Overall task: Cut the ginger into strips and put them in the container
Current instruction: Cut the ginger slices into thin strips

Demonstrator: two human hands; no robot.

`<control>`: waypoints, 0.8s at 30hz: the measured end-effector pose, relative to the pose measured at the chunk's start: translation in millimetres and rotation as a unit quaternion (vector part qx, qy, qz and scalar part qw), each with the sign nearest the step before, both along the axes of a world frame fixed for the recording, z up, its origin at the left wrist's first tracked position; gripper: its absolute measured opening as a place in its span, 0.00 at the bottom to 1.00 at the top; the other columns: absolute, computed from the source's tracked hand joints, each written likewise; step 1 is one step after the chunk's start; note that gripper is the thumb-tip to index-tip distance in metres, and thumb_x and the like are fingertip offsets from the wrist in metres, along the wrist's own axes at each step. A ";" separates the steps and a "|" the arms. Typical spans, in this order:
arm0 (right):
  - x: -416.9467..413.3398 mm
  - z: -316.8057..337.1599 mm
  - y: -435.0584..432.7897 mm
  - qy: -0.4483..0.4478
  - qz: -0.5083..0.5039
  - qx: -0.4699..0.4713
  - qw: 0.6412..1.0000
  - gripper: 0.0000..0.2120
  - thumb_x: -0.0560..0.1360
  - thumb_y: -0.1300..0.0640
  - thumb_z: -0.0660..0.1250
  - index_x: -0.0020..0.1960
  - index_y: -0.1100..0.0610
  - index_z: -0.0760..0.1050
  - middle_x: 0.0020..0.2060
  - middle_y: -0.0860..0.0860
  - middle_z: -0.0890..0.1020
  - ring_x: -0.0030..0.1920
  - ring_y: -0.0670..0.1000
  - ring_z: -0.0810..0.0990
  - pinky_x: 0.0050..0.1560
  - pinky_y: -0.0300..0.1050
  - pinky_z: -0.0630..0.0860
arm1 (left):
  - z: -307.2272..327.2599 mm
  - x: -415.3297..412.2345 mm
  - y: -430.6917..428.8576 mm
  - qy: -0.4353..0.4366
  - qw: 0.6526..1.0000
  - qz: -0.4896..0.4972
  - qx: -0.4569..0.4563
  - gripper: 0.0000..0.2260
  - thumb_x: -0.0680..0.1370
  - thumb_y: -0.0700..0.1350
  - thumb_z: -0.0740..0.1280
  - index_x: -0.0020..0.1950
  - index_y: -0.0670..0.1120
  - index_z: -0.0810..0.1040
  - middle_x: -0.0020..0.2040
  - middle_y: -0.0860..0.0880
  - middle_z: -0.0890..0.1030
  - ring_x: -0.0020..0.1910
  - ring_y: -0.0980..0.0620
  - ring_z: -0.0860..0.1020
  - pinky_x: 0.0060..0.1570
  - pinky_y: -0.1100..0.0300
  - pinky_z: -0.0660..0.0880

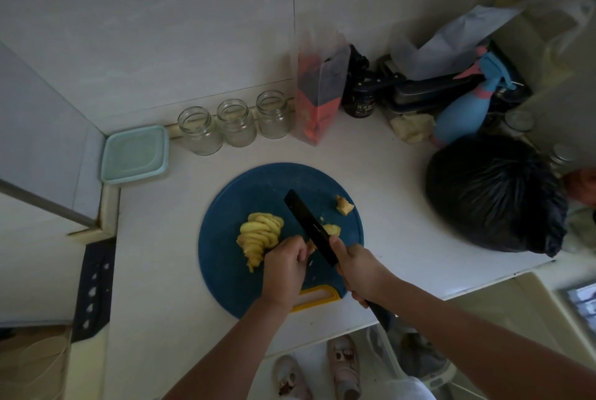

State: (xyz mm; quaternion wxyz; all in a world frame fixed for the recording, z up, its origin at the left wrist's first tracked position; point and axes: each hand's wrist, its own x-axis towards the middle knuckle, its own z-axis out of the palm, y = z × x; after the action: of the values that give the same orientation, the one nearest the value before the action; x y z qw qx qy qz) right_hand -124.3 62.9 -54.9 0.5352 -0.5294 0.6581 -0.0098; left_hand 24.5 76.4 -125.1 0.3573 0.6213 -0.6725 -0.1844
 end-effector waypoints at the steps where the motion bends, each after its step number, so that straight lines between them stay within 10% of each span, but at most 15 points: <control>1: 1.7 -0.7 0.1 0.003 -0.002 -0.001 1.000 0.26 0.80 0.38 0.44 0.39 0.58 0.65 0.28 0.54 0.70 0.20 0.48 0.68 0.23 0.40 0.71 | -1.1 -0.2 0.0 0.000 1.000 0.002 -0.002 0.20 0.68 0.33 0.75 0.29 0.45 0.64 0.28 0.57 0.64 0.29 0.59 0.63 0.28 0.73 0.59; 13: 16.6 -19.5 3.3 0.035 0.015 -0.090 0.995 0.27 0.81 0.40 0.45 0.38 0.58 0.69 0.32 0.54 0.74 0.36 0.54 0.77 0.42 0.50 0.75 | -0.3 -6.3 6.5 0.016 0.999 0.047 0.011 0.11 0.70 0.32 0.72 0.35 0.43 0.73 0.30 0.52 0.76 0.32 0.61 0.71 0.31 0.74 0.66; 24: 2.5 -17.4 3.3 0.034 0.013 -0.089 0.995 0.27 0.81 0.40 0.46 0.35 0.57 0.68 0.30 0.53 0.74 0.35 0.52 0.77 0.37 0.44 0.73 | 15.7 -9.8 2.3 0.137 0.977 0.118 0.109 0.06 0.74 0.38 0.71 0.49 0.44 0.81 0.41 0.54 0.82 0.40 0.62 0.80 0.41 0.69 0.77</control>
State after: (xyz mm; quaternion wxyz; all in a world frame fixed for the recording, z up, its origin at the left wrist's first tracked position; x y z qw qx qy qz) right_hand -121.8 66.2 -72.3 0.4634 -0.5835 0.6655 -0.0434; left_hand 14.7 78.8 -109.4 0.3954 0.7003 -0.5149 -0.2969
